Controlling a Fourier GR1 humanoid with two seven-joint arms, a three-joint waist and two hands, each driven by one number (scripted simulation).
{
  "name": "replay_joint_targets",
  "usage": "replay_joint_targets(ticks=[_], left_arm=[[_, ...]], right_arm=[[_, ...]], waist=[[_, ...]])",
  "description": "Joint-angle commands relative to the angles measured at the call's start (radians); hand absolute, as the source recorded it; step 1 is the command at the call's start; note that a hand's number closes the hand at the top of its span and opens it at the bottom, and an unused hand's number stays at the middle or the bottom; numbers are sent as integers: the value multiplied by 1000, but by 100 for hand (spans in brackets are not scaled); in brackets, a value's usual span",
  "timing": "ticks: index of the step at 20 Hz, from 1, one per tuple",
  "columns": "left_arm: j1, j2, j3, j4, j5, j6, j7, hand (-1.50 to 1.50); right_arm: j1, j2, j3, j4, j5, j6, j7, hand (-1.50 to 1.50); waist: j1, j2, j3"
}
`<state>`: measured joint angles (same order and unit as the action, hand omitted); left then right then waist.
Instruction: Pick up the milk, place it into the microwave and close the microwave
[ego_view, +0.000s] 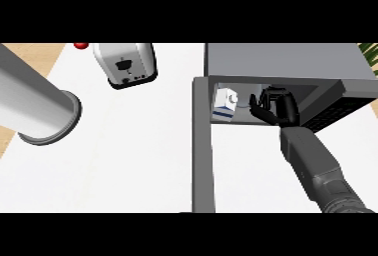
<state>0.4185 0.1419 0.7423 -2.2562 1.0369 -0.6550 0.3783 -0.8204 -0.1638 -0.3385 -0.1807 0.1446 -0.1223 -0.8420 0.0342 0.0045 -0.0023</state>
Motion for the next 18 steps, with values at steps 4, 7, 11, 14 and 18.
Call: replay_joint_targets(ticks=[4,7,11,14,18], left_arm=[[-49,22,-11,8,1,4,-2,-150],[-68,17,-18,41,-5,1,-9,-150],[-92,33,-49,45,-22,3,11,-150],[-91,42,-32,16,-10,16,8,-150],[-125,86,-27,47,-2,22,13,-150]], right_arm=[[-126,-90,55,19,67,-117,88,150],[-147,-106,63,35,81,-185,105,150],[-218,-113,62,54,92,-263,179,150],[-182,-185,52,62,86,-211,147,150],[-203,-200,57,71,93,-248,173,150]], waist=[[53,30,5],[67,39,6],[83,54,6],[95,60,10],[106,69,10]])
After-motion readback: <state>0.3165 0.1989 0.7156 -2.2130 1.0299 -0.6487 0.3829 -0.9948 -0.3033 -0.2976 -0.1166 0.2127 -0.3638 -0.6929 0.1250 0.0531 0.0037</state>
